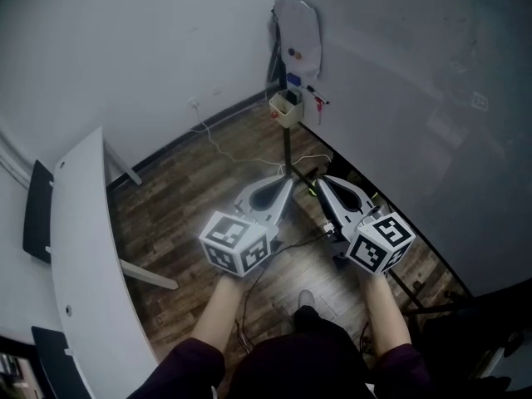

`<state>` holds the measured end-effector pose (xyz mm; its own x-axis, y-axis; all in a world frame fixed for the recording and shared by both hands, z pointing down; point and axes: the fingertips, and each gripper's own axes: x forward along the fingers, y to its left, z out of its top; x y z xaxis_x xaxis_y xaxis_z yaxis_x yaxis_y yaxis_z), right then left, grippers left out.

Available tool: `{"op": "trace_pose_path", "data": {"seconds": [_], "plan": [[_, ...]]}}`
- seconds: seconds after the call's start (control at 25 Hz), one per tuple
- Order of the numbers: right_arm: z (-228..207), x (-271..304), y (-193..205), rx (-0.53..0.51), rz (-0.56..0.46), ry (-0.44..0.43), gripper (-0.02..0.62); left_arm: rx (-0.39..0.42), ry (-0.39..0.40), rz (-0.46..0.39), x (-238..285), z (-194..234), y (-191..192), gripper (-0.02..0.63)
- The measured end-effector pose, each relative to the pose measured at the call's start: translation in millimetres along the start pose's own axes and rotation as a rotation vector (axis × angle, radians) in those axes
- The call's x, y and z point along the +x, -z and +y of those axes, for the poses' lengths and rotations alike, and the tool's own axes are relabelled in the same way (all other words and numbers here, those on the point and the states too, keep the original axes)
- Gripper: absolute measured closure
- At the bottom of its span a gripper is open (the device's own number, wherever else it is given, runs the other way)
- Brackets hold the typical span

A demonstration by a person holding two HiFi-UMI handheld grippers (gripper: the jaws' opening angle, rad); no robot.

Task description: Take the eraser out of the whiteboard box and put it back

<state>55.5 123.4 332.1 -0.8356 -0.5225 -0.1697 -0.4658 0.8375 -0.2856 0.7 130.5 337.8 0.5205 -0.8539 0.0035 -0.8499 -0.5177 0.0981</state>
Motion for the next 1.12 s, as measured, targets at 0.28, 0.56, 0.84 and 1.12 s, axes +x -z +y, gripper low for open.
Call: {"op": "trace_pose_path", "data": {"seconds": [0.28, 0.56, 0.84, 1.12], "plan": [[-24.1, 21.4, 2.8, 0.015, 0.012, -0.007, 0.592, 0.004, -0.007, 0.012, 21.0, 17.4, 1.5, 0.6], [-59.8, 47.2, 2.6, 0.027, 0.025, -0.022, 0.592, -0.001, -0.028, 0.02, 55.5, 44.8, 3.2, 0.6], [-95.4, 62.3, -0.7, 0.043, 0.024, -0.03, 0.592, -0.003, -0.046, 0.034, 88.4, 61.0, 6.8, 0.6], [-117.5, 68.9, -1.6, 0.066, 0.03, -0.051, 0.592, 0.004, -0.08, 0.046, 108.0, 69.8, 7.9, 0.6]]}}
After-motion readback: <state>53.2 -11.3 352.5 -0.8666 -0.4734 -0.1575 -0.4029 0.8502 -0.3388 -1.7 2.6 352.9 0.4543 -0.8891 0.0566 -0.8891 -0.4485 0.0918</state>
